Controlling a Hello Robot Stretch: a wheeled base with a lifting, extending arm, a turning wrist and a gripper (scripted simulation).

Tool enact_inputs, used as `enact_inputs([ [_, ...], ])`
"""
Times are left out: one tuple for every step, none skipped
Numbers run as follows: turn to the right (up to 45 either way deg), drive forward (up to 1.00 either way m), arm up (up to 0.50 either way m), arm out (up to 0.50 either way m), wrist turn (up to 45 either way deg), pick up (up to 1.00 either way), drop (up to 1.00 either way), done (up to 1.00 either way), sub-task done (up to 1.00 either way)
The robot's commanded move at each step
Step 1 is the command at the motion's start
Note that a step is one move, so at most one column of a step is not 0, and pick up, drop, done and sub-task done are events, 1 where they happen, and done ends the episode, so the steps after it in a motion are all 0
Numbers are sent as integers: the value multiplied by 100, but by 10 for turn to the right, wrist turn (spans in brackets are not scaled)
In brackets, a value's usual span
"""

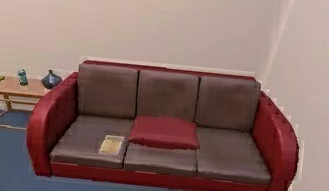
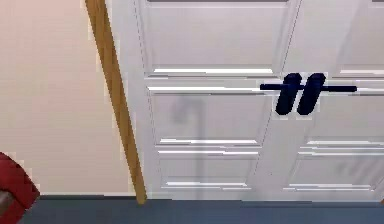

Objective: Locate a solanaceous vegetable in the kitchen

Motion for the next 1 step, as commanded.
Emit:
enact_inputs([
  [-360,0,0,0,0,0,0,0,0],
])
